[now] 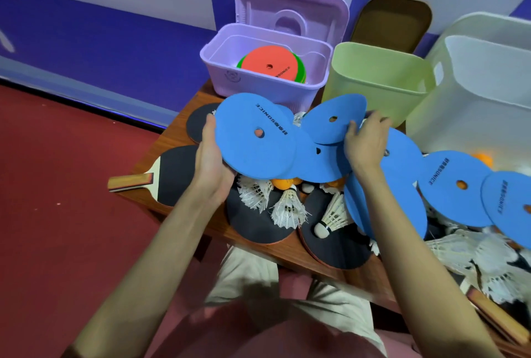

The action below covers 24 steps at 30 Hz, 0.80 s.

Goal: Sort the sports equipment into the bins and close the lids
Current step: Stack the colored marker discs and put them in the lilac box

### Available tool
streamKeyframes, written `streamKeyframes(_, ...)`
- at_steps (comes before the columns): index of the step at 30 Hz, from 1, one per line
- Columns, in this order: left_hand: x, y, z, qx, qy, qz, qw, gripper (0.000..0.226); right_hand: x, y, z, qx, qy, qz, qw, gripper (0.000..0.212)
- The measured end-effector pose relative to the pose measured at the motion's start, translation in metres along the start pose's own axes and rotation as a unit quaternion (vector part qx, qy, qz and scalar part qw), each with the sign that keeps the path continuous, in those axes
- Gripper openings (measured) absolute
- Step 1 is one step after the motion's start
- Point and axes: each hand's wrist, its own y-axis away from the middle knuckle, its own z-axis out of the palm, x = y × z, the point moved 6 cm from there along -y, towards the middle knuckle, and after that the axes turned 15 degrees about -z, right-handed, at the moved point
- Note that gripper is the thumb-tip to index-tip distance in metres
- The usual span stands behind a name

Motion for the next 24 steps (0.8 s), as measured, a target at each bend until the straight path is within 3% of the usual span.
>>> streamKeyframes(4, 0.006, -0.002, -0.002, -0.012, 0.001, 0.017, 1.000, 0.051, -0.008, 0.010, -0.013, 0.097, -0.160, -0.041, 0.982, 0.017)
streamKeyframes(7, 0.011, -0.003, -0.004, -0.005, 0.011, 0.024, 1.000, 0.048, -0.024, 0.024, -0.035, 0.193, -0.239, -0.070, 0.949, 0.018)
streamKeyframes(9, 0.012, -0.004, -0.005, -0.001, 0.017, 0.021, 1.000, 0.046, -0.033, 0.031, -0.043, 0.209, -0.306, -0.075, 0.926, 0.014)
streamKeyframes(14, 0.008, -0.003, 0.001, -0.013, 0.037, 0.011, 0.999, 0.045, -0.060, 0.045, -0.019, 0.057, -0.505, -0.001, 0.861, 0.015)
streamKeyframes(17, 0.004, -0.001, 0.006, -0.024, 0.048, 0.012, 0.998, 0.042, -0.076, 0.059, 0.002, -0.058, -0.524, 0.025, 0.850, 0.011)
streamKeyframes(19, 0.002, 0.000, 0.006, -0.016, 0.062, 0.010, 0.998, 0.044, -0.080, 0.067, 0.017, -0.114, -0.487, 0.015, 0.866, 0.011)
streamKeyframes(22, 0.001, 0.002, 0.000, 0.017, 0.066, 0.017, 0.998, 0.048, -0.080, 0.070, 0.029, -0.137, -0.352, -0.054, 0.924, 0.021)
streamKeyframes(24, 0.000, 0.004, -0.005, 0.032, 0.072, 0.022, 0.997, 0.050, -0.083, 0.074, 0.032, -0.151, -0.318, -0.092, 0.931, 0.016)
